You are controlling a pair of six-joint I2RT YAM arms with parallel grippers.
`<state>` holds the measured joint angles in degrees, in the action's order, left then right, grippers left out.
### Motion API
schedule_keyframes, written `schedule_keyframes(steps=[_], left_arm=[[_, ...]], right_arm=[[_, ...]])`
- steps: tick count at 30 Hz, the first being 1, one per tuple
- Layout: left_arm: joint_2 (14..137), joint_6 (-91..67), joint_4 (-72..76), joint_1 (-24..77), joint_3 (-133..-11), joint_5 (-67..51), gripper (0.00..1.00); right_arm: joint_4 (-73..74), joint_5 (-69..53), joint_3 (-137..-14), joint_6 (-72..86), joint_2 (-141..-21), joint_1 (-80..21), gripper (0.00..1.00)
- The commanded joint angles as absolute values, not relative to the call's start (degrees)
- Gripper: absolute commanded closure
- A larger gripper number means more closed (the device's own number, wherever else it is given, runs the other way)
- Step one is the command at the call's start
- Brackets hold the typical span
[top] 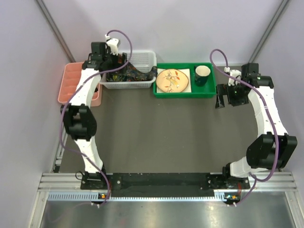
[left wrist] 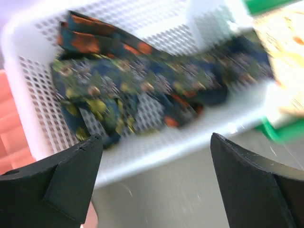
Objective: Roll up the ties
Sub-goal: Pick up the tie from the bin.
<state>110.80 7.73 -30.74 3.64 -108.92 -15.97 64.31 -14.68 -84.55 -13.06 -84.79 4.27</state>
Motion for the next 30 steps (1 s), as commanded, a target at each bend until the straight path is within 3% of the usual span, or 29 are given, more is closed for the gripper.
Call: schedule_keyframes(steps=[1, 7, 15, 22, 30], left_arm=[[119.43, 2.12, -23.56, 2.46, -117.5, -8.1, 0.01], [126.12, -3.08, -14.34, 2.2, -117.86, -1.76, 0.02], [130.87, -3.25, -12.57, 2.28, -118.3, -14.32, 0.11], [133.5, -5.62, -10.72, 2.55, -119.53, -7.21, 0.01], [136.67, -6.33, -12.83, 2.72, -120.58, -1.94, 0.01]], right_arm=[[63.46, -15.03, -87.01, -13.36, -85.95, 3.87, 0.01], [63.37, -14.41, -87.01, -13.27, -87.36, 3.95, 0.01], [63.37, -13.1, -86.84, -13.71, -88.86, 3.87, 0.01], [63.63, -12.75, -87.54, -14.15, -89.73, 3.95, 0.01], [63.81, -12.22, -88.07, -14.5, -90.7, 3.87, 0.01]])
